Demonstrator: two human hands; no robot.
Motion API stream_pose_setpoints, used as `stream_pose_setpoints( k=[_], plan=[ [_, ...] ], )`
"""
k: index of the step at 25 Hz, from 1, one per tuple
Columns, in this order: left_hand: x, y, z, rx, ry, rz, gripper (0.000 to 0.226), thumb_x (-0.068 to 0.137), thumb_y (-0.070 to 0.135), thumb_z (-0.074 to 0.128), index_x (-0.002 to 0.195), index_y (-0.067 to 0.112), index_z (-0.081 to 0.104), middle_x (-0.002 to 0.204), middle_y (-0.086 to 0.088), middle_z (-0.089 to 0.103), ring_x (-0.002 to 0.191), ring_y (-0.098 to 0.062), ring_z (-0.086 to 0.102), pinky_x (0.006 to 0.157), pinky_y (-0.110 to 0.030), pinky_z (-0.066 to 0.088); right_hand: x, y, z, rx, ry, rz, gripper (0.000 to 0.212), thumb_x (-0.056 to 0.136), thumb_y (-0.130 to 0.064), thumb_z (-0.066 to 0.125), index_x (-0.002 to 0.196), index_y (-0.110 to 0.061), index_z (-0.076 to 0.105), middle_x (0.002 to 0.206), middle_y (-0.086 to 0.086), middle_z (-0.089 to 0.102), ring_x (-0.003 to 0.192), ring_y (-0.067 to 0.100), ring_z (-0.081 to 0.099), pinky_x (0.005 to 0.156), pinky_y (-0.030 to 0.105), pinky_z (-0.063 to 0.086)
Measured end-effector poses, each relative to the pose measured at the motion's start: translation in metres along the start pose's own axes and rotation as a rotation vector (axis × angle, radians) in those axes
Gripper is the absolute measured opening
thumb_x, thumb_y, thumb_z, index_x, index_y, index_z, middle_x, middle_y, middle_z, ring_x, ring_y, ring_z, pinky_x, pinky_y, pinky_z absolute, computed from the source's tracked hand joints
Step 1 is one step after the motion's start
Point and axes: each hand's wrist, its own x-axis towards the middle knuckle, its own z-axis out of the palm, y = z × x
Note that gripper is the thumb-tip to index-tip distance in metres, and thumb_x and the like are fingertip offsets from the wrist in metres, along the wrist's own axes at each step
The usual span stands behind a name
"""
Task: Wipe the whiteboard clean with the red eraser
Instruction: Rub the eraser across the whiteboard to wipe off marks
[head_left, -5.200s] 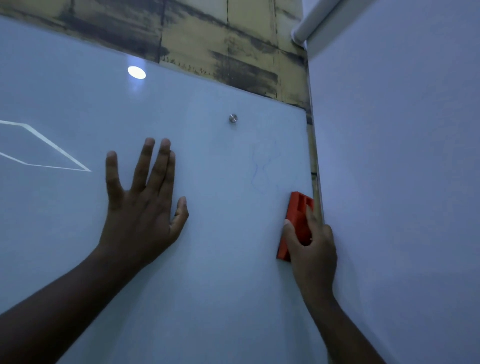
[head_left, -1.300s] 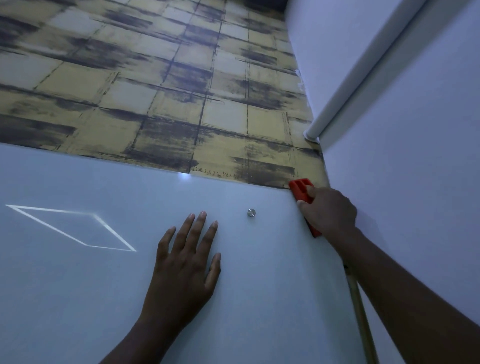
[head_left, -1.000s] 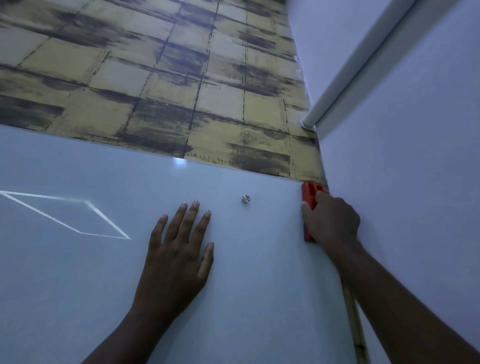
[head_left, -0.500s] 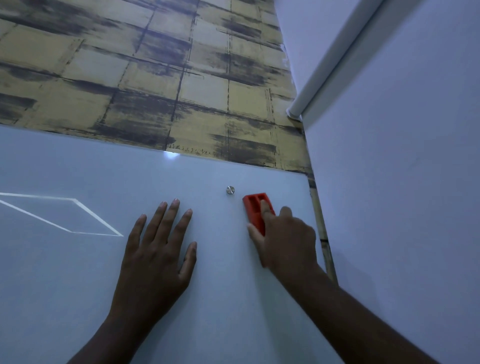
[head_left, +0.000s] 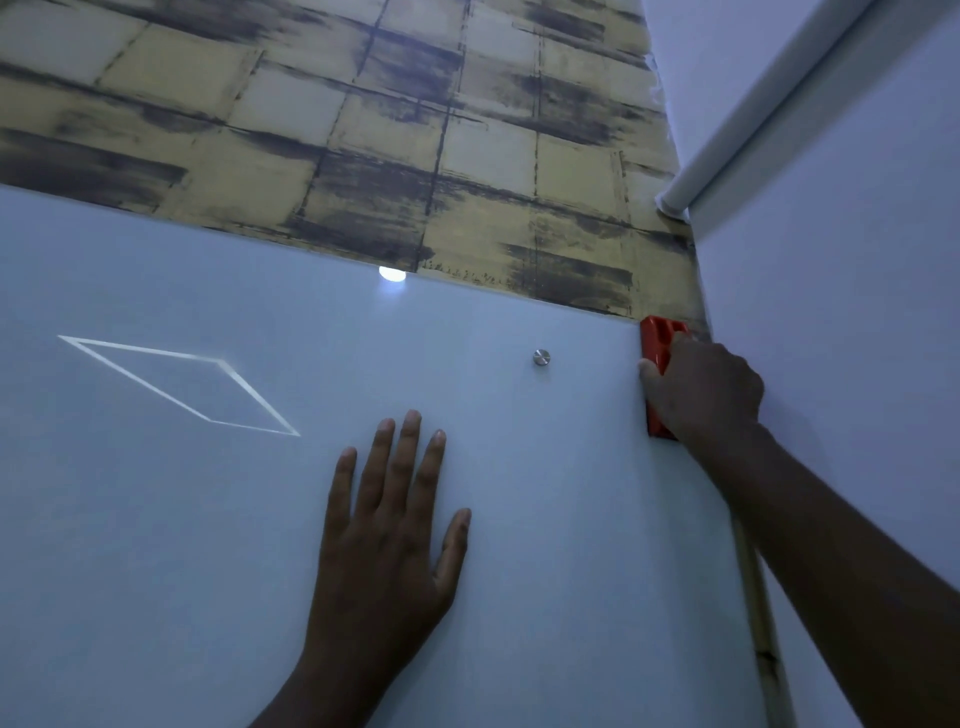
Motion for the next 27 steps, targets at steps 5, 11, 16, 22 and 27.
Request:
stream_pose_setpoints(
  k=[5,11,16,22,27],
  plan=[
    [-0.005,0.002,-0.006,-0.006,-0.040,0.014,0.072,0.103,0.049,0.041,0.166,0.015,0.033,0.175,-0.011,0.021,0.163,-0.030,0.021,0.128,-0.058,0.022,-0.047,-0.046,-0.023,-0.149,-0.153,-0.153,0.019,0.102,-0.031,0.056,0.101,-0.014,0.063,0.076,0.001,0.048,0.074,0.022,0.050,0.063,0.030,0.035],
    [0.004,-0.034,-0.016,-0.014,-0.009,0.246,0.061,0.099,0.049,0.052,0.150,0.016,0.059,0.161,-0.015,0.049,0.143,-0.035,0.053,0.111,-0.051,0.039,-0.116,-0.123,-0.045,-0.137,-0.239,-0.370,0.017,0.106,-0.034,0.053,0.096,-0.020,0.053,0.087,0.003,0.054,0.091,0.024,0.063,0.069,0.031,0.044],
    [0.078,-0.129,-0.032,0.101,0.038,0.189,0.051,0.094,0.043,0.050,0.136,0.019,0.068,0.146,-0.012,0.061,0.125,-0.037,0.061,0.096,-0.047,0.037,-0.100,-0.156,-0.035,-0.043,-0.108,-0.333,0.034,0.106,-0.041,0.055,0.084,-0.015,0.057,0.071,-0.002,0.042,0.074,0.019,0.051,0.068,0.030,0.041],
    [0.109,-0.179,-0.038,0.082,0.009,0.079,0.057,0.096,0.046,0.042,0.144,0.021,0.059,0.151,-0.010,0.052,0.138,-0.034,0.049,0.104,-0.049,0.029,-0.067,-0.188,-0.015,0.150,0.137,-0.192,0.058,0.098,-0.066,0.051,0.110,-0.012,0.069,0.086,0.006,0.066,0.078,0.025,0.065,0.067,0.032,0.045],
    [0.110,-0.181,-0.037,0.063,0.023,0.080,0.056,0.097,0.045,0.045,0.145,0.019,0.057,0.152,-0.012,0.052,0.139,-0.033,0.048,0.106,-0.050,0.029,-0.068,-0.258,-0.010,0.280,0.218,-0.208,0.061,0.100,-0.065,0.049,0.138,-0.019,0.062,0.108,0.008,0.069,0.095,0.026,0.068,0.072,0.032,0.043]
  ],
)
